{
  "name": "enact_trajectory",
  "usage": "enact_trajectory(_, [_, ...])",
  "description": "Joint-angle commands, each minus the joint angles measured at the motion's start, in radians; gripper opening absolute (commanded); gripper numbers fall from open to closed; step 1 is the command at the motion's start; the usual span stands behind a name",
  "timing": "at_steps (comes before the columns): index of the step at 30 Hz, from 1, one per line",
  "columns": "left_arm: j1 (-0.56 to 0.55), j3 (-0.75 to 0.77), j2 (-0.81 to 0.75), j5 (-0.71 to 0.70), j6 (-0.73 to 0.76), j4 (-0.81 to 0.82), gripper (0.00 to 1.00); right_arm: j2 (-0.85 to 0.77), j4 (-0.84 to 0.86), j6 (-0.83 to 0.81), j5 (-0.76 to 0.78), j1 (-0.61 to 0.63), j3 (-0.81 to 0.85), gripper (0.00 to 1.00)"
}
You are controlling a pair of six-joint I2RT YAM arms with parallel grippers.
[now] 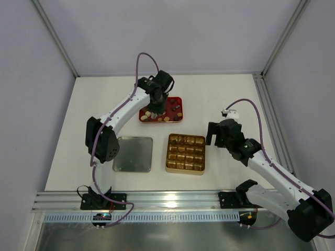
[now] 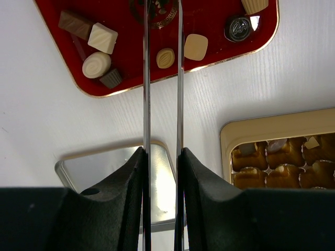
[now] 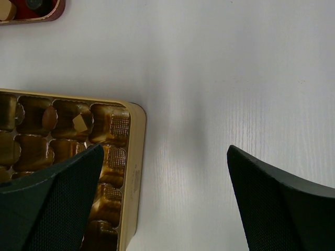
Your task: Pack the chocolate
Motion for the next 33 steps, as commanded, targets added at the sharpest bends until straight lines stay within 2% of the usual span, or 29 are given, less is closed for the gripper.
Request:
enact_trajectory(1, [0.005,0.055,-0.010,0.001,0.009,-0.011,0.26,-0.020,0.021,0.008,0.008,-0.001,-0.002,1.00])
enact_trajectory(19, [-0.026,-0.007,-0.146,0.044,-0.022,-0.011,0.25,0.015,0.041,0.007,0.009,-0.001,0.010,1.00])
enact_trajectory(33, [-0.146,-0.112,-0.277,0.041,-0.077,0.014,0.25,0.034,0.047,0.007,0.026,-0.002,0.042,1.00])
